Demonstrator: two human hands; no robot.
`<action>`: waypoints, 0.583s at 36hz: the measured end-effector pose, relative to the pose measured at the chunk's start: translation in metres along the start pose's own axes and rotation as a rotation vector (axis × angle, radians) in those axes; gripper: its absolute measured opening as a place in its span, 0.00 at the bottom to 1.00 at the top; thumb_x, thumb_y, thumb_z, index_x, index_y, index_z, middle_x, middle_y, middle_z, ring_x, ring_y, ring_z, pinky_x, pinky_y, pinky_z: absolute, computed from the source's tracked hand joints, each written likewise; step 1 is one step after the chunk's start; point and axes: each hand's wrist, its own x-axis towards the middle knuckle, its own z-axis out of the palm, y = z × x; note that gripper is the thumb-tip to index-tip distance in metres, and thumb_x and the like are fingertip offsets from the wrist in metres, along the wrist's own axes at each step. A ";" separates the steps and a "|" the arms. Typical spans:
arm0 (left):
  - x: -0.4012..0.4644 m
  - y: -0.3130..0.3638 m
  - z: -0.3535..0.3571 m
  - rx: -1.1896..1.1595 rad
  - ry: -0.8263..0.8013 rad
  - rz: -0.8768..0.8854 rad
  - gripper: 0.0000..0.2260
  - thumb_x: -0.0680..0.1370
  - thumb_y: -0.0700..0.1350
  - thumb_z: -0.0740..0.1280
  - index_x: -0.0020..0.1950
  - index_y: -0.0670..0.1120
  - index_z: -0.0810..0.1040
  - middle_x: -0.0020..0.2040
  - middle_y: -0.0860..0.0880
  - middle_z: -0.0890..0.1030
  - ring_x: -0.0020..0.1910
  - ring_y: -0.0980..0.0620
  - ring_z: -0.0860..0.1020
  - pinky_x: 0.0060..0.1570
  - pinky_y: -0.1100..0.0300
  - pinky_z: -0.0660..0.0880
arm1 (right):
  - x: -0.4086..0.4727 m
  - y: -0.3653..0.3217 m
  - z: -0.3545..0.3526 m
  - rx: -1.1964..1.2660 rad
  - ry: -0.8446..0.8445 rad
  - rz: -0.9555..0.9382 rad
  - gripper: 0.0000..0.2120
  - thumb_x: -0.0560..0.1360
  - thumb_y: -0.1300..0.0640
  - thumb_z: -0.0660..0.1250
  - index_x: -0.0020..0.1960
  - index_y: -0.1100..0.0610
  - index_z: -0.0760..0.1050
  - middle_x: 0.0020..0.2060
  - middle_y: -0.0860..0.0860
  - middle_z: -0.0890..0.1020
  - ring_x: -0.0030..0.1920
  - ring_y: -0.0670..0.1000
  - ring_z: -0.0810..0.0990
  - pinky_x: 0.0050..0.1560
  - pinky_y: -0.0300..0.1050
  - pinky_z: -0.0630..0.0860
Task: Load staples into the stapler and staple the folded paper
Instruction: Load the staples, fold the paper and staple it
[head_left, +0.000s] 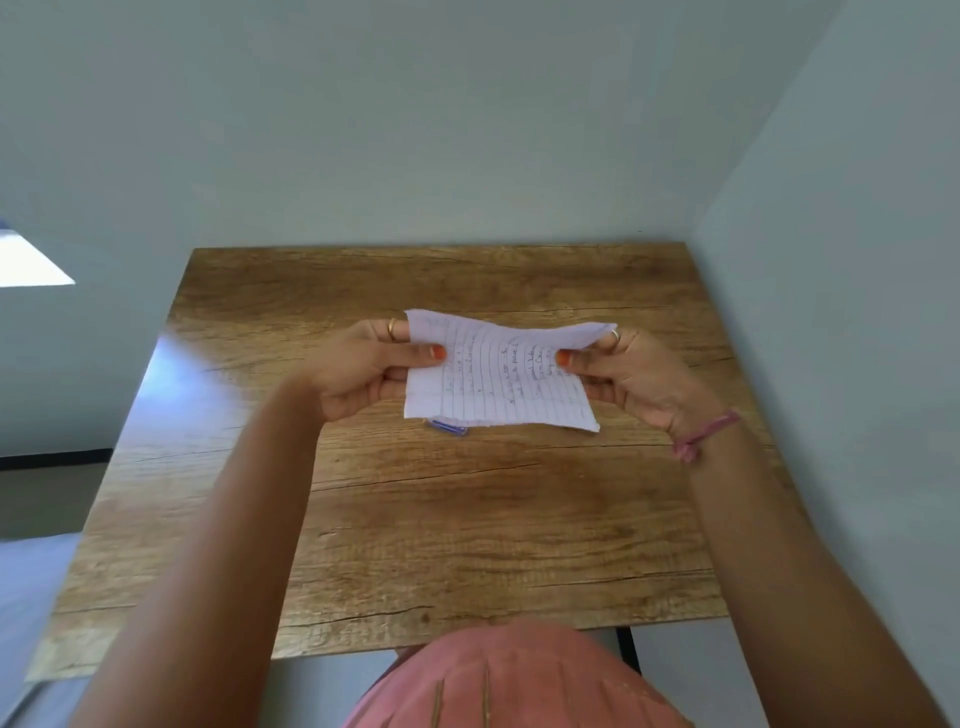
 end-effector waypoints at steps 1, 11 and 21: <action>0.000 0.001 -0.001 -0.020 -0.003 0.004 0.14 0.70 0.37 0.70 0.55 0.40 0.82 0.52 0.40 0.84 0.48 0.46 0.84 0.36 0.62 0.81 | 0.000 0.000 0.000 0.000 -0.001 -0.014 0.08 0.68 0.63 0.72 0.45 0.55 0.86 0.48 0.54 0.86 0.50 0.52 0.85 0.43 0.41 0.83; 0.003 -0.005 -0.007 -0.100 -0.074 0.041 0.11 0.71 0.38 0.65 0.46 0.45 0.87 0.47 0.43 0.86 0.41 0.51 0.85 0.33 0.64 0.81 | -0.003 0.001 0.004 -0.081 0.020 -0.140 0.21 0.77 0.72 0.61 0.38 0.53 0.86 0.44 0.51 0.87 0.49 0.49 0.85 0.43 0.37 0.81; 0.007 -0.022 0.007 -0.589 -0.014 0.124 0.15 0.76 0.42 0.62 0.61 0.39 0.77 0.53 0.40 0.81 0.46 0.47 0.84 0.38 0.59 0.82 | -0.002 0.005 0.005 -0.071 0.106 -0.226 0.20 0.78 0.70 0.62 0.38 0.52 0.86 0.45 0.50 0.87 0.50 0.49 0.85 0.41 0.35 0.80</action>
